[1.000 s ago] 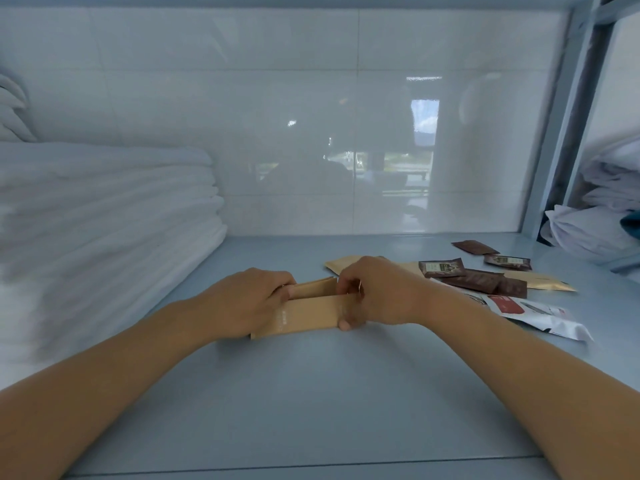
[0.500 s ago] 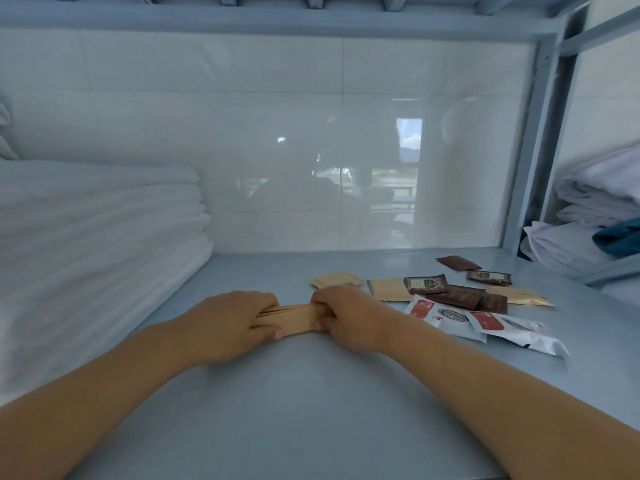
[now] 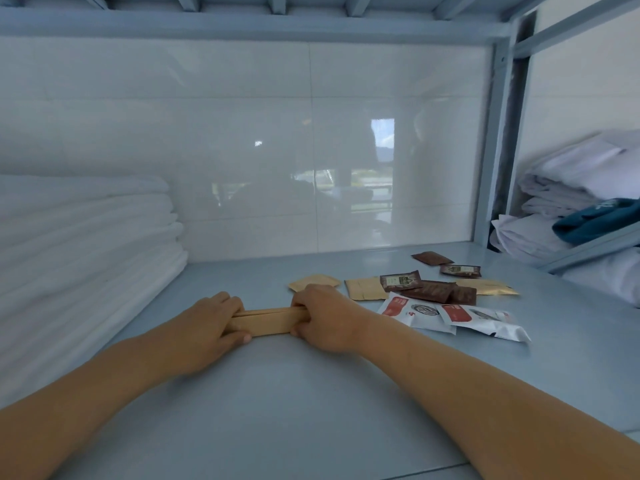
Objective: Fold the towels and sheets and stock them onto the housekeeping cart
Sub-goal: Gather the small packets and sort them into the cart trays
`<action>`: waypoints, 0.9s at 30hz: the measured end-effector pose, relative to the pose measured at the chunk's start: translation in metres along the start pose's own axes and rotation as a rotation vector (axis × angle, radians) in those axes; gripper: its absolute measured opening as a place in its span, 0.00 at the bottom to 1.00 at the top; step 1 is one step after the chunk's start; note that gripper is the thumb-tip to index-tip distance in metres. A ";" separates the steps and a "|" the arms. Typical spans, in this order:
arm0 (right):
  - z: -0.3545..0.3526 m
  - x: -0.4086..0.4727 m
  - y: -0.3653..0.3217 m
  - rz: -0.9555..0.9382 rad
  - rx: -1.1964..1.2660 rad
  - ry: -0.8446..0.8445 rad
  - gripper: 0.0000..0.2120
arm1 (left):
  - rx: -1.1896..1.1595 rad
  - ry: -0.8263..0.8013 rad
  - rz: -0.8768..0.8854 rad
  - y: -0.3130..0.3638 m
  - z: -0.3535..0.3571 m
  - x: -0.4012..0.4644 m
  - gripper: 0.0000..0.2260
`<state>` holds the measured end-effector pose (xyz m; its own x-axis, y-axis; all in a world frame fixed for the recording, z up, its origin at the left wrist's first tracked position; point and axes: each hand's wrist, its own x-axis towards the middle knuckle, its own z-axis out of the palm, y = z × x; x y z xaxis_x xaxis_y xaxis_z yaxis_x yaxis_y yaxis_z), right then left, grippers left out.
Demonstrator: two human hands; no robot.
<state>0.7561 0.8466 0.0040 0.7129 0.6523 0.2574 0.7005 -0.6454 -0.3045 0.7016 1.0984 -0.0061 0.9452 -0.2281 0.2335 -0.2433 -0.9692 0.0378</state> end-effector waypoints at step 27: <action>-0.114 -0.084 0.131 0.332 -0.110 0.155 0.21 | 0.097 -0.022 0.267 0.157 -0.014 0.099 0.06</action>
<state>0.7920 0.6619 0.0473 0.8923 0.3379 0.2994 0.4237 -0.8558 -0.2969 0.7545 0.9250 0.0363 0.8554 -0.4774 0.2011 -0.4632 -0.8787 -0.1156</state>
